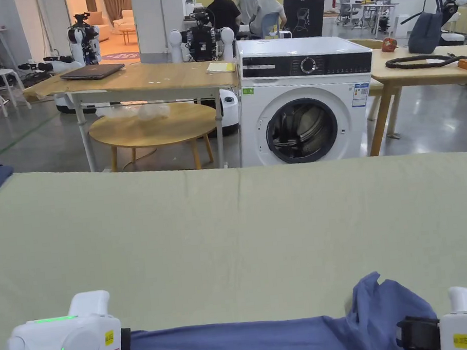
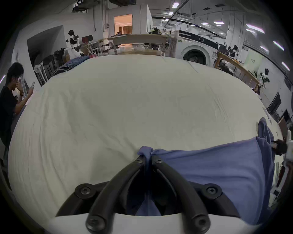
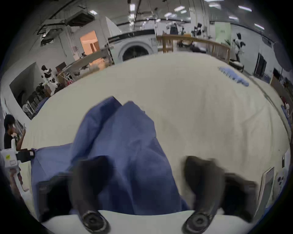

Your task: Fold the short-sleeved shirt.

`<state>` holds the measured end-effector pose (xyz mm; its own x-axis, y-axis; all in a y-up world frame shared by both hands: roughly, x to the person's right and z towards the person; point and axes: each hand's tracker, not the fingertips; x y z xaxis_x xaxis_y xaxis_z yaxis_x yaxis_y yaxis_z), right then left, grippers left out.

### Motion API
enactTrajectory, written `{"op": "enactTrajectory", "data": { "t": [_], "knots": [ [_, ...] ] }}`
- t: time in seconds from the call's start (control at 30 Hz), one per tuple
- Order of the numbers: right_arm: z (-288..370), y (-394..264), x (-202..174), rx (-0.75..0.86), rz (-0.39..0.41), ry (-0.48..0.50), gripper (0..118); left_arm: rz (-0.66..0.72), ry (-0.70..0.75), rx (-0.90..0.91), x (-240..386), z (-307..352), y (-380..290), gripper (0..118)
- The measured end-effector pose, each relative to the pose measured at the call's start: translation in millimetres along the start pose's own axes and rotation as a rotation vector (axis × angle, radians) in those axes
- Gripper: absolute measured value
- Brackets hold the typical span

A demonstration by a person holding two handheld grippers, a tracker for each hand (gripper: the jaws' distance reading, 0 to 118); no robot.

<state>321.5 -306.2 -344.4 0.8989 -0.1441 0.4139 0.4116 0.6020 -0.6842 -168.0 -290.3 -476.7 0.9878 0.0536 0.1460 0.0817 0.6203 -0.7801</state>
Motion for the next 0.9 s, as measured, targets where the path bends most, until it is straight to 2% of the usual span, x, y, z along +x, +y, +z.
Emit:
{"op": "enactTrajectory", "data": {
  "t": [0.03,0.07,0.17,0.3,0.5,0.7,0.9],
  "knots": [
    [1,-4,-2,0.022,0.005,-0.009,31,0.004,-0.003,0.005,-2,3,0,0],
    [3,-7,-2,0.051,-0.002,-0.026,0,0.007,-0.008,0.010,-2,6,0,0],
    [28,-15,9,0.174,-0.094,0.063,0,-0.003,-0.014,0.043,-6,25,1,0],
    [83,-14,22,0.319,-0.049,0.025,0,0.019,-0.001,0.146,-13,72,5,0],
    [201,-17,44,0.545,-0.070,0.099,0,0.047,-0.009,0.360,-17,179,-8,0],
    [315,-25,42,0.735,-0.001,0.121,0,0.070,-0.027,0.587,-18,304,-18,0],
    [409,-14,37,0.901,0.027,0.146,0,0.064,-0.035,0.746,-16,405,-3,0]
  ]
}}
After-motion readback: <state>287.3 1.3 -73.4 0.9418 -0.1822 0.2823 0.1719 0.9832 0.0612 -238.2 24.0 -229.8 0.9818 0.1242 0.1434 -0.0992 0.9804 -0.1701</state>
